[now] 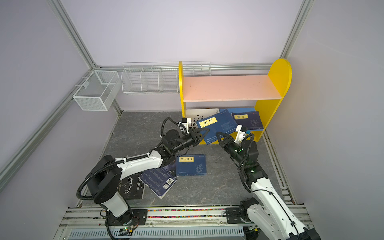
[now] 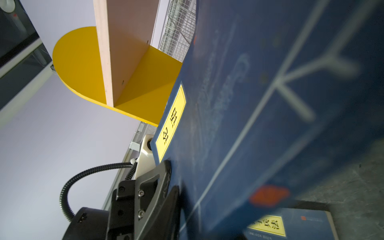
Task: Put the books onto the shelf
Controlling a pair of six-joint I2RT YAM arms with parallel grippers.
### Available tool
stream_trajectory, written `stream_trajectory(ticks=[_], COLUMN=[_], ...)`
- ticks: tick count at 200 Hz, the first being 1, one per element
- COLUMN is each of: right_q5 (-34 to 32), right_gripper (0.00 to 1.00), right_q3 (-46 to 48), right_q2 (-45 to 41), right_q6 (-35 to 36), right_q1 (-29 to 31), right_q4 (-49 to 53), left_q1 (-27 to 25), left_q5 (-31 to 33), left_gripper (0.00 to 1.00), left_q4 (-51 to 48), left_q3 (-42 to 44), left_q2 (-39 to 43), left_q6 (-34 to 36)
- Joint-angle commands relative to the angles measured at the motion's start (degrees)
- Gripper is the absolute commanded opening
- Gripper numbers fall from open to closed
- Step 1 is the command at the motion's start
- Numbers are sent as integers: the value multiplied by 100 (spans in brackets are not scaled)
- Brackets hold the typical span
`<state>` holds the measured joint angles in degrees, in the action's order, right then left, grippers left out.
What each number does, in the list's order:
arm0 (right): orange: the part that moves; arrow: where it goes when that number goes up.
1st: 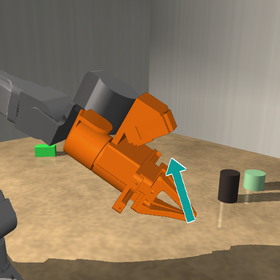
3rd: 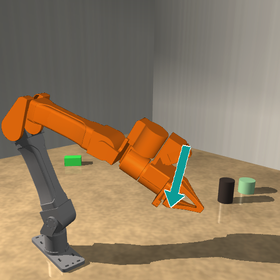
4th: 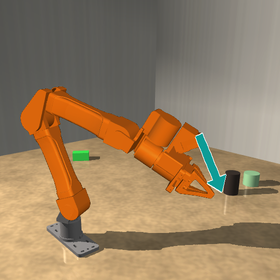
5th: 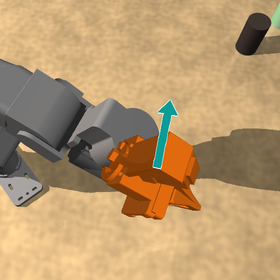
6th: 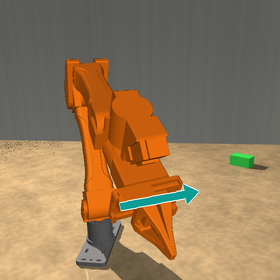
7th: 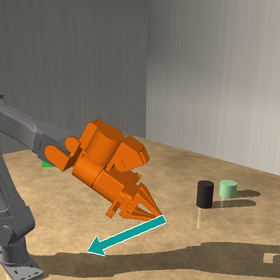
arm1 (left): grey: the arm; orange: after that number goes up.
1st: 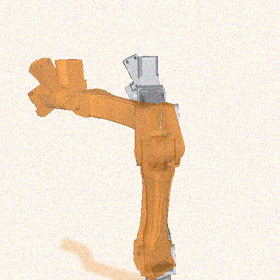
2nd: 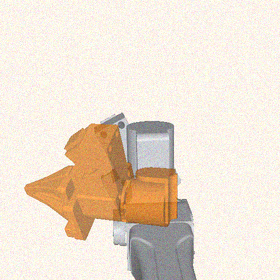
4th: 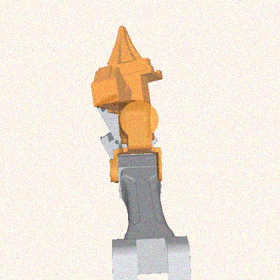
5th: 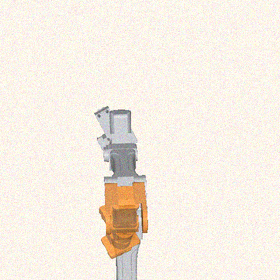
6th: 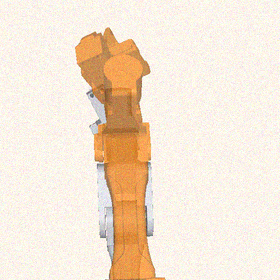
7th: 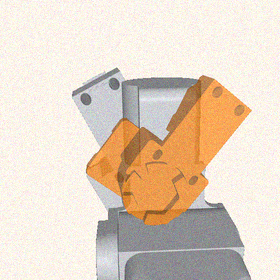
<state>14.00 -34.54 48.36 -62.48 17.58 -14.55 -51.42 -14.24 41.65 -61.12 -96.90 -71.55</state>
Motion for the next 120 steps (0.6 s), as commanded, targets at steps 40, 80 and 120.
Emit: stream_trajectory(ticks=[40,80,120], right_q5=[-484,-648,-662], right_gripper=[11,6,6], right_q3=[208,153,49], right_q2=[25,24,-31], right_q6=[-376,-345,-309], right_q1=[66,45,-107], right_q4=[16,209,486], left_q1=[-28,-28,63], left_q5=[174,166,300], left_gripper=[0,15,59], left_q4=[228,51,-271], left_q3=[-64,-137,57], left_q2=[58,51,337], left_q6=[26,136,356])
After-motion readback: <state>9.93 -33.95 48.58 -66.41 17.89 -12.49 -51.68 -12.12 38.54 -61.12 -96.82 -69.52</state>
